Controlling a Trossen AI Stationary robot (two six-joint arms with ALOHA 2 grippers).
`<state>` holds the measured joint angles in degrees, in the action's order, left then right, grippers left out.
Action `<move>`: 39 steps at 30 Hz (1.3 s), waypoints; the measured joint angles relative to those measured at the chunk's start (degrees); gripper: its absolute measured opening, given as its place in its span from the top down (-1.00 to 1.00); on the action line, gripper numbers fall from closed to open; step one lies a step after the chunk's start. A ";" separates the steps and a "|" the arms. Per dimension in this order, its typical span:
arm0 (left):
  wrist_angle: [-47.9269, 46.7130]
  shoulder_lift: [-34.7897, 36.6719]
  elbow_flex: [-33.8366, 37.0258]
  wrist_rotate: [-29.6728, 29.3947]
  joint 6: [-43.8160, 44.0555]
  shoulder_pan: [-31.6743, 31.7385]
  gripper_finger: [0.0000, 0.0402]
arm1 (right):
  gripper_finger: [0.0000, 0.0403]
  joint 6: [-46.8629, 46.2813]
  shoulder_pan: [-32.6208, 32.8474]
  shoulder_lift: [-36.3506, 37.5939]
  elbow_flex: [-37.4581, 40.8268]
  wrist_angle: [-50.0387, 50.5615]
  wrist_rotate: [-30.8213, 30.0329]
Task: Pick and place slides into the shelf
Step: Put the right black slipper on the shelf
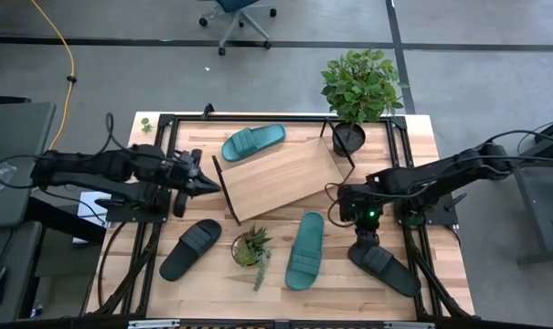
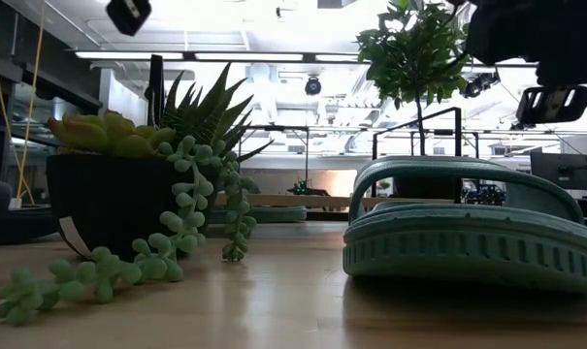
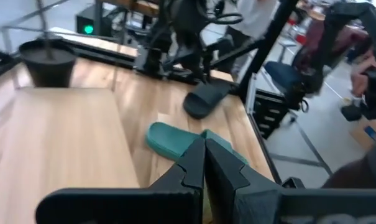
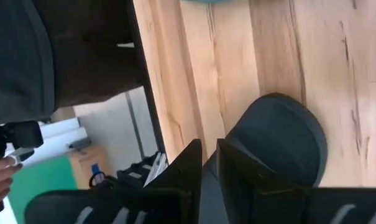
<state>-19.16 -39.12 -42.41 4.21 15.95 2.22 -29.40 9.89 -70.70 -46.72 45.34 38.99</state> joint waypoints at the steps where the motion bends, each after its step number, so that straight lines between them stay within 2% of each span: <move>1: 0.88 -0.79 -0.01 0.86 -0.56 0.00 1.00 | 0.80 0.40 -0.18 -0.39 0.00 0.19 0.36; 4: 0.86 -3.31 -2.41 2.10 -3.09 0.00 1.00 | 0.80 1.52 -0.93 -1.87 -0.01 1.26 1.66; 7: -2.94 -5.21 -7.39 2.30 -7.23 0.00 1.00 | 0.80 3.63 -1.63 -3.61 0.00 2.08 1.76; 14: -21.64 -11.10 -21.56 0.90 -16.41 0.00 1.00 | 0.80 8.03 -3.11 -8.98 -0.02 2.30 2.02; 18: -29.15 -13.89 -26.33 3.04 -19.43 0.00 1.00 | 0.80 9.54 -3.81 -12.15 -0.01 2.53 6.52; 21: -31.78 -14.73 -27.21 6.62 -20.15 0.00 1.00 | 0.80 12.12 -3.94 -14.08 0.00 3.54 10.91; 24: -33.67 -15.03 -27.21 8.17 -20.19 -0.04 1.00 | 0.80 15.67 -3.91 -15.33 0.00 4.67 12.10; 33: -34.80 -15.51 -27.23 5.04 -14.19 -0.02 1.00 | 0.80 21.68 -3.87 -16.06 0.00 5.29 11.76; 39: -35.35 -15.54 -27.23 3.45 -13.87 0.00 1.00 | 0.75 27.82 -3.68 -16.06 -0.02 5.41 8.37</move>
<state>-54.51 -54.65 -69.65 7.66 2.09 2.22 -1.57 6.21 -86.76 -46.74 50.75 47.36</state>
